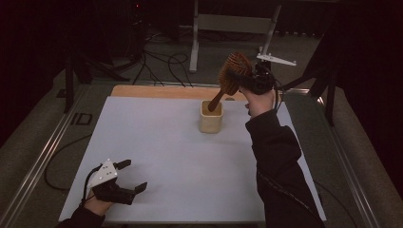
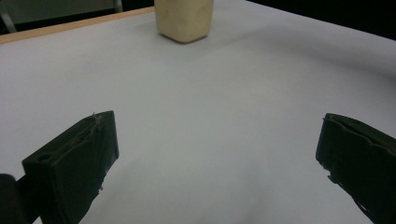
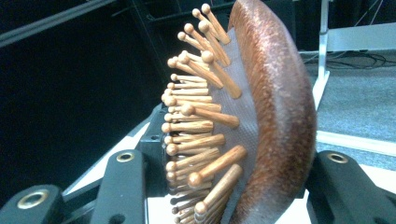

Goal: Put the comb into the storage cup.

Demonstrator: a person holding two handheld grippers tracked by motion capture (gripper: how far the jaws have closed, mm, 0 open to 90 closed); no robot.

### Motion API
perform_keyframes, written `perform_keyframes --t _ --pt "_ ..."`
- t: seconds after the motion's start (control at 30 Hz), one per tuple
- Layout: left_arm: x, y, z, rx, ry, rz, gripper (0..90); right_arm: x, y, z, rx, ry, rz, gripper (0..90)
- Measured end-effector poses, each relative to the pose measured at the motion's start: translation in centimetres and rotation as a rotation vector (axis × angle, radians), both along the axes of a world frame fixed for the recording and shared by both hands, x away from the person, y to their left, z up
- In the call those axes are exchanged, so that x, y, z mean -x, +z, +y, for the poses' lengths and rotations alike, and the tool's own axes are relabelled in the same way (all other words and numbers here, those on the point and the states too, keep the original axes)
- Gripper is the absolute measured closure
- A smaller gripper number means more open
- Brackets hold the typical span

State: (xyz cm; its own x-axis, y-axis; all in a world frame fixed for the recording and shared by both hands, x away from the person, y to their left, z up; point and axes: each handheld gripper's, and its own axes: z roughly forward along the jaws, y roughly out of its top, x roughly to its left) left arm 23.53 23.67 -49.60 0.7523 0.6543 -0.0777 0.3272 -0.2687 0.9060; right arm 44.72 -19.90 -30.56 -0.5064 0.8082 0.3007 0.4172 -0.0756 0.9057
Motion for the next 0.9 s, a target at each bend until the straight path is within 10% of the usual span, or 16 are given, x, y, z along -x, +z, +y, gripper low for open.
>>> perform_keyframes --t 0.9 --pt "0.2 0.0 -0.1 -0.003 -0.022 -0.006 0.0 -2.1 -3.7 1.1 0.024 0.004 0.050 49.7"
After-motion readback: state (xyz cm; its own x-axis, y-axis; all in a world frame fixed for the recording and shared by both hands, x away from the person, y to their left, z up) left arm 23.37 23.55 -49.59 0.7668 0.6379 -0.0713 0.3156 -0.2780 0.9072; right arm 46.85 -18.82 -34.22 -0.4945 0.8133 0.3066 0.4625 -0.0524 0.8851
